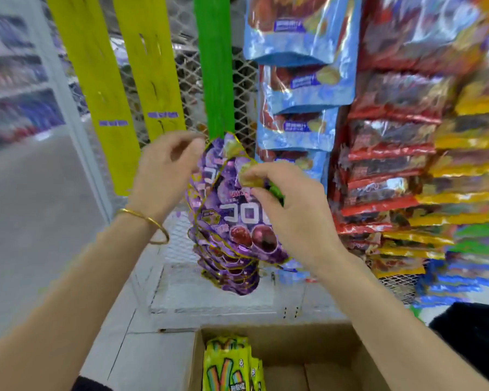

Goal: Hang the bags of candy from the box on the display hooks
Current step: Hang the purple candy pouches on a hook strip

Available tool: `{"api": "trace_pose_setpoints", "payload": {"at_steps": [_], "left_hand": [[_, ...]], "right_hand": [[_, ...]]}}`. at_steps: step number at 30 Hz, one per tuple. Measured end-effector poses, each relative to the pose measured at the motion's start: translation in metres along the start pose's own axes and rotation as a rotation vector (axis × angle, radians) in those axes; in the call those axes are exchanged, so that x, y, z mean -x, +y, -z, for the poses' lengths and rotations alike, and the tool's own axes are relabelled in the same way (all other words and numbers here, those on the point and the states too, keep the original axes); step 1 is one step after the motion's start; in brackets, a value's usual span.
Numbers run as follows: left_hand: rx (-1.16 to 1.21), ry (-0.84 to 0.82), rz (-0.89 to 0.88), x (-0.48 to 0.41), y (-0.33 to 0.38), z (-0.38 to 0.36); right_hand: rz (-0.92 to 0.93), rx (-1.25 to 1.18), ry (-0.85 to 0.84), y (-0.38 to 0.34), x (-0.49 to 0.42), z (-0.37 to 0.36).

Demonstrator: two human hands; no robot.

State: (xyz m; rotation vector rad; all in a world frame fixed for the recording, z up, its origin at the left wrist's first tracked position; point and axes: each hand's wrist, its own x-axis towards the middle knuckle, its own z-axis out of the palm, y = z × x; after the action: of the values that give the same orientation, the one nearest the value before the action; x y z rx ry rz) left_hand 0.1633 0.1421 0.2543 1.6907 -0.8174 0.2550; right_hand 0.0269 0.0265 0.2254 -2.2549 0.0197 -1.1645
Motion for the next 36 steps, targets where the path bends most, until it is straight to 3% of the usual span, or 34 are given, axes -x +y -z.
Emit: {"api": "trace_pose_setpoints", "payload": {"at_steps": [6,10,18,36], "left_hand": [[0.094,0.078,0.008,-0.071,0.025,-0.005],[0.191,0.047,0.032,-0.086,0.034,-0.013],[0.134,0.058,-0.023,-0.09,0.038,-0.019],[0.188,-0.007,0.044,-0.092,0.04,-0.021]], "right_hand": [[0.127,0.338,0.007,-0.03,-0.065,-0.002],[0.084,0.503,-0.033,-0.039,-0.089,-0.002],[-0.023,0.435,-0.055,-0.031,-0.109,-0.015],[-0.1,0.289,-0.097,-0.02,-0.107,-0.019]]}}
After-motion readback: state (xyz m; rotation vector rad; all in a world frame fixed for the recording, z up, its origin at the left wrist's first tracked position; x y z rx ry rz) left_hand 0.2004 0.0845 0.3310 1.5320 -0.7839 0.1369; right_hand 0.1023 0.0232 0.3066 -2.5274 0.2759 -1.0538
